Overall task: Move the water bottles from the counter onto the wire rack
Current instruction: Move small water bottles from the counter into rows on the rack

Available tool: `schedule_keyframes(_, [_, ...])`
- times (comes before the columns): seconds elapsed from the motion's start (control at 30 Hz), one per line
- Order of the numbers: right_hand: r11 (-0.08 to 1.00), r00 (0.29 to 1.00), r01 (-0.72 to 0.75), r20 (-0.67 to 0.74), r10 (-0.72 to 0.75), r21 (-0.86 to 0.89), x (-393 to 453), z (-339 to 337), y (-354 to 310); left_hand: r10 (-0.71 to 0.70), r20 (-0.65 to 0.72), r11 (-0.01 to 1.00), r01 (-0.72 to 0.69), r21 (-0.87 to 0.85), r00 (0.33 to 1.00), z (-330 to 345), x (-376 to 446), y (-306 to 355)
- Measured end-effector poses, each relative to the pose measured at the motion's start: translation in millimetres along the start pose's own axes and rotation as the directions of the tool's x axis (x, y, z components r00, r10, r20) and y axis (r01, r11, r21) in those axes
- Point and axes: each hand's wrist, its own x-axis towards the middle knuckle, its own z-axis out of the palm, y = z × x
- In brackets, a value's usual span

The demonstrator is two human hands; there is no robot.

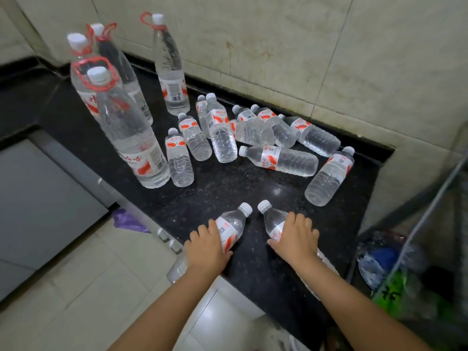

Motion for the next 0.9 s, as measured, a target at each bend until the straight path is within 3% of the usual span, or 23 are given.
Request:
schedule_keyframes(0.3, [0.998, 0.999, -0.012, 0.032, 0.011, 0.057, -29, -3, 10, -0.015, 0.03, 0.999, 0.016, -0.037, 0.999, -12, 1, -2])
schedule_keyframes(0.43, [0.981, 0.998, -0.02, -0.048, 0.03, 0.195, -31, -31, 16, 0.007, -0.02, 0.997, -0.008, -0.075, 1.0, -39, 6, 10])
schedule_keyframes(0.57, [0.941, 0.982, 0.042, -0.185, 0.022, 0.337, -25, -82, 19, 0.092, -0.204, 0.978, -0.127, -0.165, 0.975, -92, 14, 39])
schedule_keyframes(0.67, [0.921, 0.944, 0.095, -0.329, 0.038, 0.378, -20, -129, 24, 0.155, -0.38, 0.953, -0.239, -0.185, 0.912, -133, 15, 66])
schedule_keyframes(0.77, [0.91, 0.887, 0.133, -0.457, 0.068, 0.393, -21, -179, 36, 0.187, -0.541, 0.914, -0.347, -0.211, 0.82, -171, 11, 96])
schedule_keyframes(0.9, [0.9, 0.774, 0.154, -0.616, 0.147, 0.408, -33, -242, 71, 0.168, -0.653, 0.845, -0.449, -0.291, 0.739, -213, -5, 141])
